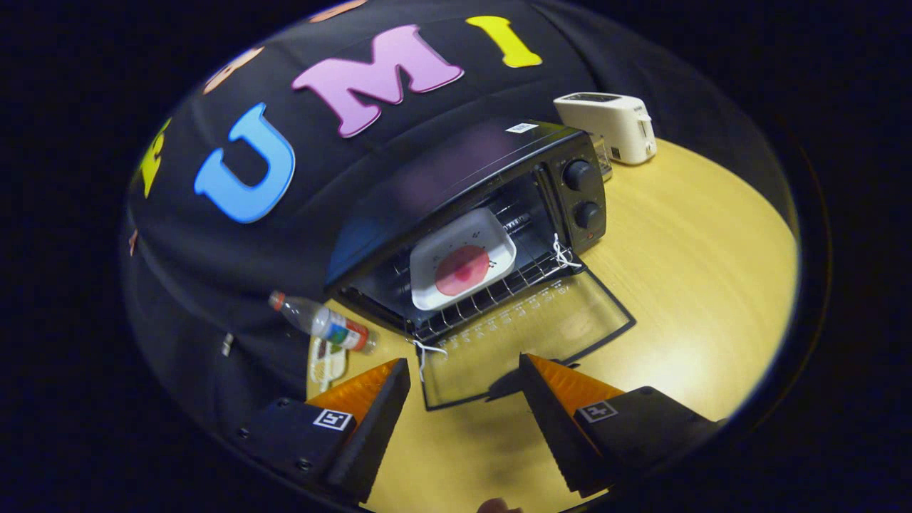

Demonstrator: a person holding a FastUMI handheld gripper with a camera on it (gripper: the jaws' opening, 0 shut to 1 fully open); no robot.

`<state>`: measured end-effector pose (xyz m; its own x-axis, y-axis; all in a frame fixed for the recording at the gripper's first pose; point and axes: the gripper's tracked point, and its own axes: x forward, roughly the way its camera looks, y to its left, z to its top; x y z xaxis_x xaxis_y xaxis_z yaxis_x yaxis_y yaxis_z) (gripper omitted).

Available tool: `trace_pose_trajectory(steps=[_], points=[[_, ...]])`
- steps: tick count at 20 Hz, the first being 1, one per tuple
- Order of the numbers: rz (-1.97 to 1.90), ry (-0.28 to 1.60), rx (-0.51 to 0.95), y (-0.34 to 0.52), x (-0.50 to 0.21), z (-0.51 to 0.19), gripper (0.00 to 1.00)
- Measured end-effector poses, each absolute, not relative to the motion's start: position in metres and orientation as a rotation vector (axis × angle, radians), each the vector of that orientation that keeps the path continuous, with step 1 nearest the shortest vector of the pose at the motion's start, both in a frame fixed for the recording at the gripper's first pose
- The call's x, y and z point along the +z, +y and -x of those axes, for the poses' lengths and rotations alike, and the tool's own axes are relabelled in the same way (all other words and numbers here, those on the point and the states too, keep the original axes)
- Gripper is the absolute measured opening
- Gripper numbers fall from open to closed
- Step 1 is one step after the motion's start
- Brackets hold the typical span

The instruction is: Open the toaster oven, put the food inside, and close the toaster oven door.

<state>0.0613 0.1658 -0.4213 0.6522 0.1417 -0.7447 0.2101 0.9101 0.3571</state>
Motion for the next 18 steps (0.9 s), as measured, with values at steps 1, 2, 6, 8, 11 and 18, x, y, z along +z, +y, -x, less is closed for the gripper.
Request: trace_pose_trajectory(steps=[1, 2, 6, 8, 11, 18], points=[[-0.389, 0.884, -0.040, 0.164, -0.427, -0.053, 0.98], [-0.340, 0.894, -0.031, 0.167, -0.431, -0.047, 0.99], [-0.160, 0.944, 0.012, 0.166, -0.461, -0.025, 0.98], [-0.118, 0.975, 0.021, 0.167, -0.476, -0.019, 0.99], [-0.084, 1.014, 0.009, 0.163, -0.499, -0.020, 0.99], [-0.089, 1.089, -0.047, 0.156, -0.533, -0.031, 0.99]])
